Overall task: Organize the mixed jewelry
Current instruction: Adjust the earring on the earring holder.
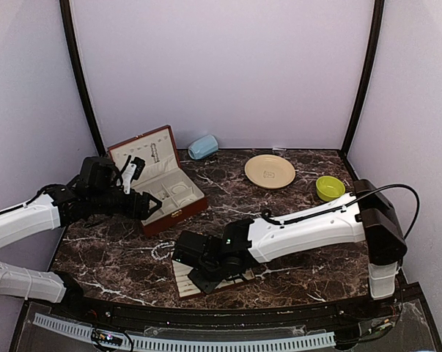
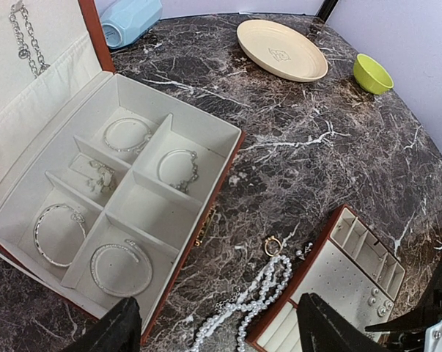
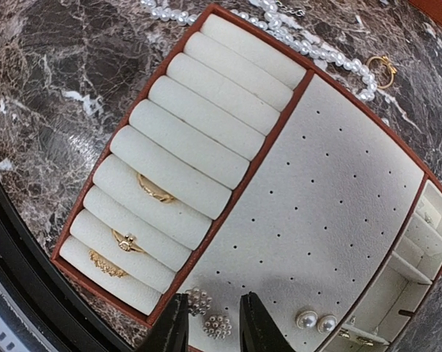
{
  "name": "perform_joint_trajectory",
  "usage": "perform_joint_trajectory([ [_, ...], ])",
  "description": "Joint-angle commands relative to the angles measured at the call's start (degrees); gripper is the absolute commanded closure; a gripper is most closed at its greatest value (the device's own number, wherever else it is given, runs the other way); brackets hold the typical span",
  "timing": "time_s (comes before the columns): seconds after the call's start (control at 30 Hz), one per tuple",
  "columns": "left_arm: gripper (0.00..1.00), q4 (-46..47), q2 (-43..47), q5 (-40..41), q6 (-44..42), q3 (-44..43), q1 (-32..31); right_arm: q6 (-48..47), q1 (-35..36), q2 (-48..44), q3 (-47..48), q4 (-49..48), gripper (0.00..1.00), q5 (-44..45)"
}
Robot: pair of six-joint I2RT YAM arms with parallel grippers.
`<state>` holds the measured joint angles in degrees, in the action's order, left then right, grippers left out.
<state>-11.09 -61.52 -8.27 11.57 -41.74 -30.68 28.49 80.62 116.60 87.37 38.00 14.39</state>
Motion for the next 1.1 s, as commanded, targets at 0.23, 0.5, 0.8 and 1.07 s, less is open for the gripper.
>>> perform_joint_trajectory([
  [0.23, 0.24, 1.07, -0.25, -1.01, -0.19, 0.78, 0.29, -0.49, 0.34, 1.87, 0.08, -0.24, 0.84, -1.54],
  [0.5, 0.24, 1.12, -0.4, -1.08, -0.2, 0.78, 0.29, -0.2, 0.37, 2.38, -0.01, 0.23, 0.88, -1.29],
  [0.8, 0.24, 1.17, -0.4, -1.27, -0.15, 0.82, 0.27, 0.4, 0.42, 2.3, -0.18, -0.07, 0.87, 0.06],
  [1.07, 0.23, 1.52, 0.69, 0.11, 0.22, 1.18, 0.28, 1.45, -0.47, -2.64, -0.58, -2.52, 0.56, 1.93],
])
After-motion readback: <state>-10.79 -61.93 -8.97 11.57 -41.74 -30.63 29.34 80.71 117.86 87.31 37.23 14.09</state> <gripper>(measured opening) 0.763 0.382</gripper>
